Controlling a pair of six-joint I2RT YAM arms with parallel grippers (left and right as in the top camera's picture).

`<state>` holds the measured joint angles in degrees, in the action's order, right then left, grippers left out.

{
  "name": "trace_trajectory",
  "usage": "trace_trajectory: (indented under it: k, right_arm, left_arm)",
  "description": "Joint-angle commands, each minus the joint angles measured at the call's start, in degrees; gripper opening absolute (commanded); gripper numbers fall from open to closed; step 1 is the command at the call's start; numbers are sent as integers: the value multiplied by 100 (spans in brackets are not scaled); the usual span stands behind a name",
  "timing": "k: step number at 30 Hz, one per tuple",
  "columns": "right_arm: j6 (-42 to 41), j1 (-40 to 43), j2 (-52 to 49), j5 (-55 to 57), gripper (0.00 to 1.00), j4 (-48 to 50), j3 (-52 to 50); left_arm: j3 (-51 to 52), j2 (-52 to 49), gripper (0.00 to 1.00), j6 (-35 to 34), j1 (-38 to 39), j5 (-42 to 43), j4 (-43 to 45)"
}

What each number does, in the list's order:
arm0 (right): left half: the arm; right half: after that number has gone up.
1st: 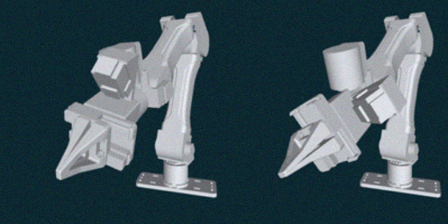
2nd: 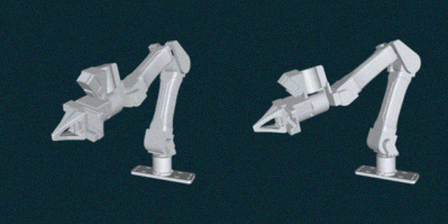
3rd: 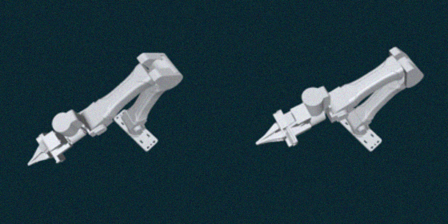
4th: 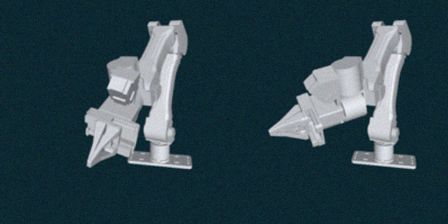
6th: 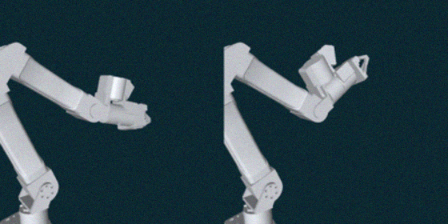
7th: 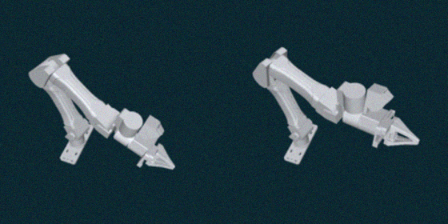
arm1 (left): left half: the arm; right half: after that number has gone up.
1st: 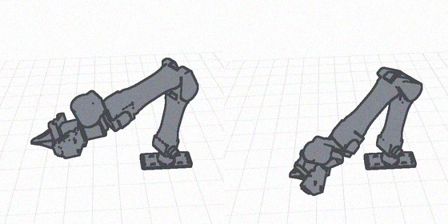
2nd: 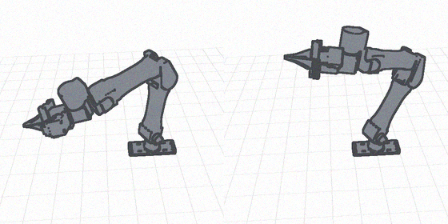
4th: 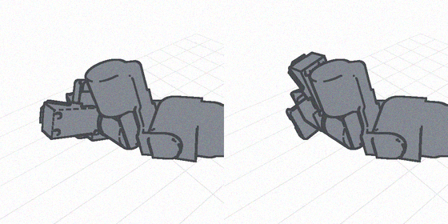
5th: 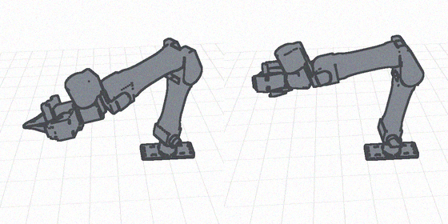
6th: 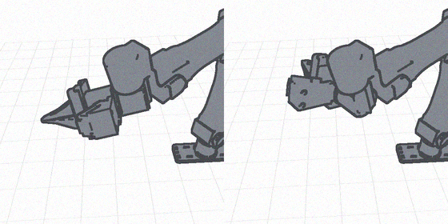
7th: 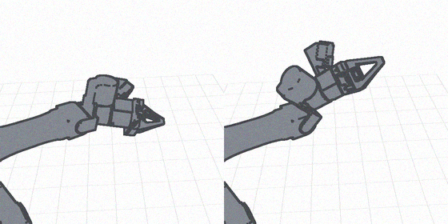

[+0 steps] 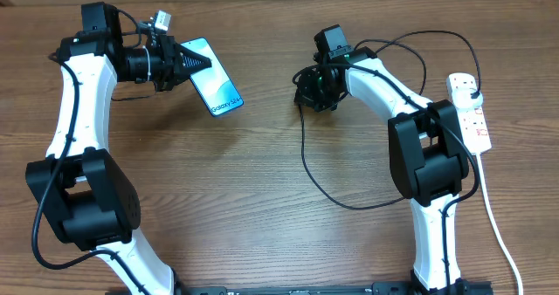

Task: Plug charger to phone and switch on socket
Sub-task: 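Grasp the cable plug with the right gripper and lift it, then carry the plug under the phone's bottom edge with the right gripper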

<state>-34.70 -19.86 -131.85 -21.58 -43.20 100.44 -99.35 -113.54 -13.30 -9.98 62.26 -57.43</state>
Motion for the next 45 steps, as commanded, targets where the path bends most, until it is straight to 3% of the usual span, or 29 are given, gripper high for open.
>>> trace_trajectory:
  k: [1, 5, 13, 18, 36, 45]
  right_arm:
    - [24, 50, -17, -13, 4, -26, 48]
    - [92, 90, 7, -186, 4, -39, 52]
    - [1738, 435, 608, -1613, 4, 4, 57]
    - [2308, 664, 1239, -2426, 4, -107, 57]
    - [2542, 839, 3257, -2566, 4, -1191, -42]
    - [2057, 837, 4168, -2573, 4, -680, -1220]
  left_arm:
    - [20, 2, 4, 83, 31, 179, 0]
    - [20, 2, 4, 81, 31, 181, -22]
    - [20, 2, 4, 39, 31, 278, -87]
    - [20, 2, 4, 42, 31, 540, -85]
    - [20, 2, 4, 46, 31, 1692, -83]
    - [20, 2, 4, 50, 35, 1733, -85]
